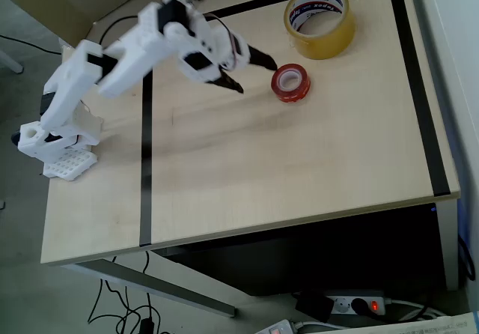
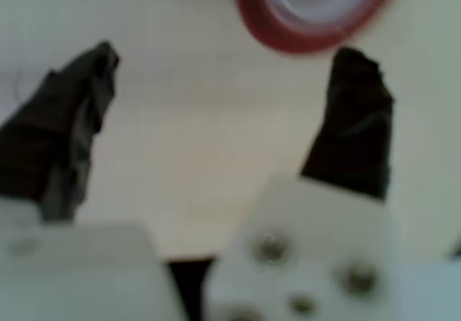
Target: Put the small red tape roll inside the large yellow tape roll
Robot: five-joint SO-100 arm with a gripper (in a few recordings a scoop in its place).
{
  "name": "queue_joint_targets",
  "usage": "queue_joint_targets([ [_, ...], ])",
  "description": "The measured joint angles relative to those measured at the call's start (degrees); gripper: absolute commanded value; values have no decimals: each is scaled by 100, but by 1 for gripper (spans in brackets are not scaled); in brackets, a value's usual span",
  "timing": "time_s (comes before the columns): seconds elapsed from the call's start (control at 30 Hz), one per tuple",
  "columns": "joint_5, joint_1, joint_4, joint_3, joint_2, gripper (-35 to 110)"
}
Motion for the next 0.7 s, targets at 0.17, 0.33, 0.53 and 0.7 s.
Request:
queue_joint_targets([
  [0.17, 0, -53, -44, -264, -466, 31],
  [0.33, 0, -9, -53, -316, -483, 29],
  [0.53, -35, -53, -26, -316, -650, 29],
  [0.7, -35, -18, 0, -325, -729, 19],
])
